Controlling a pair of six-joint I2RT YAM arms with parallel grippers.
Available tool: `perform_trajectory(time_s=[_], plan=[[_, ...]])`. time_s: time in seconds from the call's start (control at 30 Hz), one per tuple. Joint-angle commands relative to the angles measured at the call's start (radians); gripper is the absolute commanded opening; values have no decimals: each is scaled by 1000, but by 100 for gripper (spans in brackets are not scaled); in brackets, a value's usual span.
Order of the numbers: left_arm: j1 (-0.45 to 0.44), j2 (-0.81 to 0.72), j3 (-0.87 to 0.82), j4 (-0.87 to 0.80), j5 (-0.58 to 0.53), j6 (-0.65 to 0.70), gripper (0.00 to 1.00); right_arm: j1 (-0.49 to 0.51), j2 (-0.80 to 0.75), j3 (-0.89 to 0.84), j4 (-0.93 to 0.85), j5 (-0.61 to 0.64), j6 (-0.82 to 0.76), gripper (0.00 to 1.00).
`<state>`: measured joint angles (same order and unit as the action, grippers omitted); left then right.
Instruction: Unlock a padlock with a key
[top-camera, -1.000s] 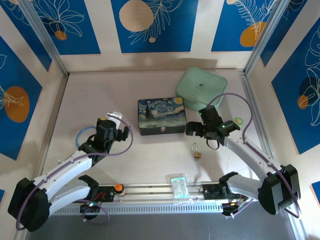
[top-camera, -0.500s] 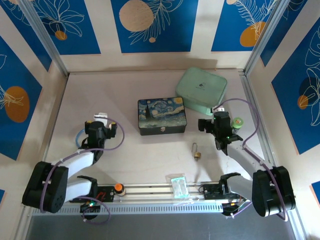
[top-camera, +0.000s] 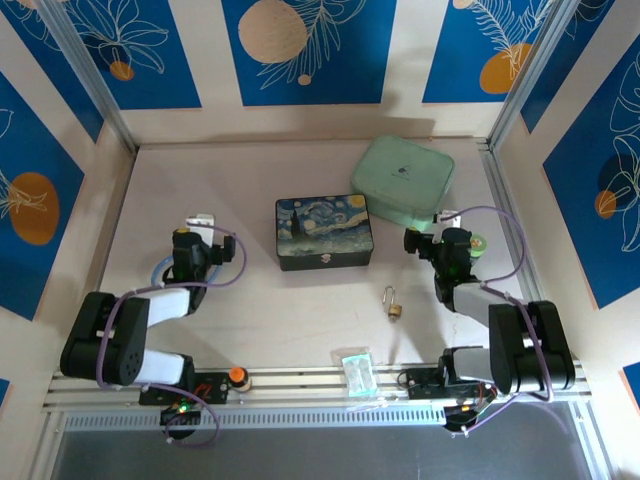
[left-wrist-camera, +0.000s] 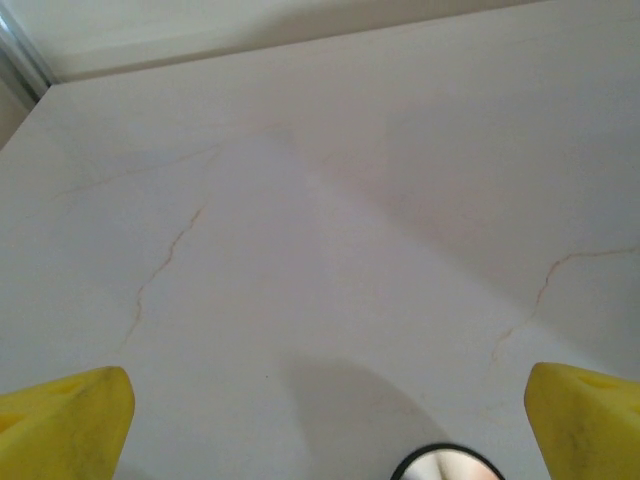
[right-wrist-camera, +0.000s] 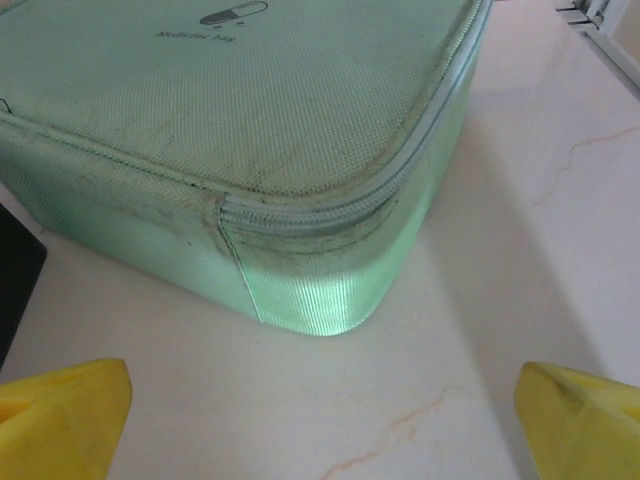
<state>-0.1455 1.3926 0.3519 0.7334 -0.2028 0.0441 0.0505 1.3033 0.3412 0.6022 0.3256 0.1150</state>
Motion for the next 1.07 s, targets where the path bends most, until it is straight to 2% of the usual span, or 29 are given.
perform_trajectory(time_s=[0.0, 0.17, 0.23, 0.3, 0.4, 1.03], plan=[[26, 68, 15, 134, 40, 21, 99, -18, 48, 42, 119, -57, 4, 99], [40, 179, 9, 250, 51, 18, 99, -32, 177, 35, 255, -90, 22, 99], [40, 167, 12, 223, 53, 10, 99, -24, 227, 46, 288, -84, 12, 99], [42, 172, 15, 220, 60, 10, 99, -25, 215, 62, 230, -97, 11, 99], [62, 171, 27, 195, 95, -4, 99, -26, 218, 62, 236, -97, 10, 99], [64, 173, 21, 211, 95, 0, 99, -28, 215, 62, 235, -112, 4, 99]])
